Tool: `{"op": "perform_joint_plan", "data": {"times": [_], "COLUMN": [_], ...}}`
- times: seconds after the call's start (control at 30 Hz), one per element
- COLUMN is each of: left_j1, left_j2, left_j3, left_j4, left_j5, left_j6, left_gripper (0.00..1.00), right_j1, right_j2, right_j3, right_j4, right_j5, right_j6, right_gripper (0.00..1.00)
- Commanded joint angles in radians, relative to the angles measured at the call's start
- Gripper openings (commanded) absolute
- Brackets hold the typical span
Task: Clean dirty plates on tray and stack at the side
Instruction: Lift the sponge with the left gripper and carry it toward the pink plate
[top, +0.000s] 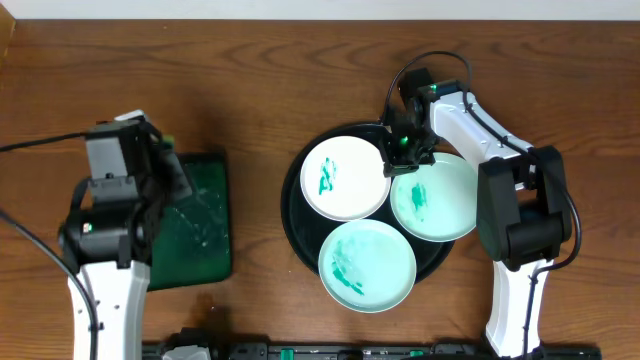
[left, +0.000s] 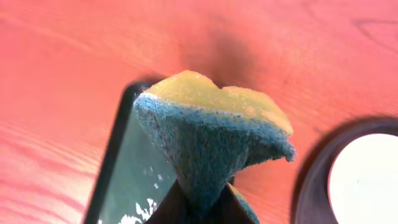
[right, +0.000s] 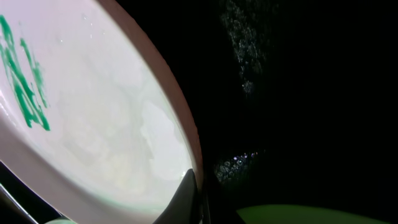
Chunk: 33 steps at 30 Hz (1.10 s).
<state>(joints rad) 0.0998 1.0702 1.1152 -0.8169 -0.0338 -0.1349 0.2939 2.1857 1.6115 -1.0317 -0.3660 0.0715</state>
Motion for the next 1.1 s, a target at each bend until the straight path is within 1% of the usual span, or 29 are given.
{"op": "perform_joint_plan", "data": {"times": [0.0, 0.13, 0.33, 0.6, 1.07], "left_j1": [-0.001, -0.001, -0.001, -0.001, -0.001], "left_j2": [0.010, 0.040, 0.080, 0.094, 0.094], "left_j3": [0.008, 0.008, 0.008, 0.008, 0.008], "left_j4": [0.013, 0.023, 0.057, 0.086, 0.099], "left_j5": [-0.072, -0.116, -0.117, -0.117, -0.117], "left_j6": [0.076, 0.092, 0.135, 0.142, 0.143], "left_gripper": [0.07, 0.07, 0.07, 0.07, 0.07], "right_j1": [-0.002, -0.003, -0.010, -0.034, -0.034], "right_j2": [0.002, 0.002, 0.002, 0.002, 0.002], "right_j3": [0.016, 0.016, 0.016, 0.016, 0.016], "right_j4": [-0.008, -0.009, -0.018, -0.039, -0.046], "right_j5": [-0.001, -0.001, -0.001, -0.001, -0.001], "right_j6": [-0.024, -0.025, -0.024, -0.025, -0.024], "right_gripper": [0.01, 0.01, 0.01, 0.01, 0.01]}}
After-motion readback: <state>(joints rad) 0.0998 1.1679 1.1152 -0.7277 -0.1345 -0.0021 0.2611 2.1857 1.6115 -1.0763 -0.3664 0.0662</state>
